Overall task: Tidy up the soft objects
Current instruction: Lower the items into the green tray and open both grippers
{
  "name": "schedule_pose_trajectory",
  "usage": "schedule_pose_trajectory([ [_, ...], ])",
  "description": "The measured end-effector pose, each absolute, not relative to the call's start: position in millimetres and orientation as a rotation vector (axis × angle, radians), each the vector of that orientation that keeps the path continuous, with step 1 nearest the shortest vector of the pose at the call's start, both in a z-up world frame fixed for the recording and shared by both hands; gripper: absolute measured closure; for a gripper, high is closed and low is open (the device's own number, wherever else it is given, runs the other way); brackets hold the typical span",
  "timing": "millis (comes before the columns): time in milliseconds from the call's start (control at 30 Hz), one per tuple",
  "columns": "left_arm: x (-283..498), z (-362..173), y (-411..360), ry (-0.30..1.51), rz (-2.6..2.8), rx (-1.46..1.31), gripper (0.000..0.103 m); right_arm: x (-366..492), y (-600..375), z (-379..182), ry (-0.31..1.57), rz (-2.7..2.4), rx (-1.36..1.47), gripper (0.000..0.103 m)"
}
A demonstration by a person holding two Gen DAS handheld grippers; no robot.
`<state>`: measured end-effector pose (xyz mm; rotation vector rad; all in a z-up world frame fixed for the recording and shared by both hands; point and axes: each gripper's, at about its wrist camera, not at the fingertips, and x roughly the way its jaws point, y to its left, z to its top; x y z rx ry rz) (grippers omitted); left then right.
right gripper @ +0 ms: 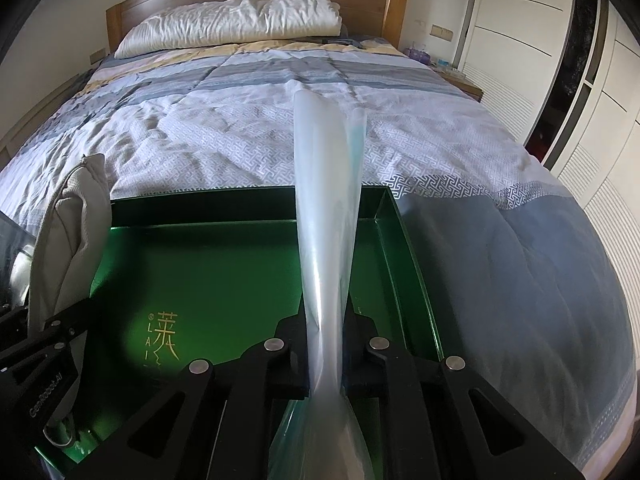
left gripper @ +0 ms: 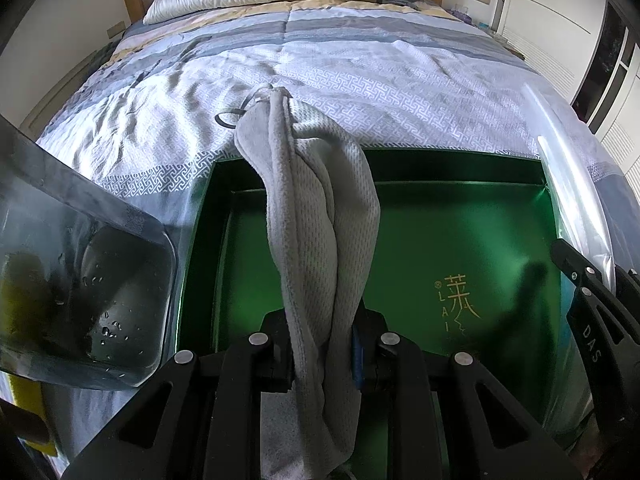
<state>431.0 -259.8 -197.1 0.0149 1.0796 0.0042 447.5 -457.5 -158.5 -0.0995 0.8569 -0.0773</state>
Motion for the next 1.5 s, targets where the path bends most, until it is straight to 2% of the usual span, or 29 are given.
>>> schedule_pose_trajectory([
  [233, 431, -197, -260, 1.079, 0.002, 0.015, 0.085, 447, -457, -158, 0.854, -0.082, -0.095, 0.084],
  [367, 430, -198, -261, 1.077, -0.003, 0.016, 0.085, 446, -457, -157, 0.846, -0.089, -0.09, 0.071],
  [533, 430, -197, -261, 1.077, -0.006, 0.015, 0.085, 444, -457, -156, 0.839, -0.095, -0.093, 0.067],
  [600, 429, -197, -262, 1.076, -0.011, 0.017, 0.085, 443, -457, -155, 0.837, -0.096, -0.09, 0.062],
  [667, 429, -197, -262, 1.075, -0.012, 0.018, 0.085, 442, -457, -153, 0.831, -0.095, -0.089, 0.051],
  [700, 428, -197, -262, 1.075, -0.013, 0.017, 0.085, 442, -457, -153, 0.829, -0.094, -0.088, 0.05],
  [1100, 426, -196, -261, 1.075, -0.01, 0.015, 0.085, 442, -455, -151, 0.824, -0.097, -0.092, 0.045],
  [1300, 426, -196, -259, 1.075, -0.012, 0.01, 0.085, 440, -455, -150, 0.812, -0.103, -0.092, 0.025],
  [1367, 426, -196, -259, 1.074, -0.013, 0.01, 0.085, 440, -454, -149, 0.807, -0.105, -0.09, 0.015],
  [1500, 426, -196, -259, 1.076, -0.015, 0.009, 0.085, 439, -455, -149, 0.803, -0.104, -0.071, 0.007],
])
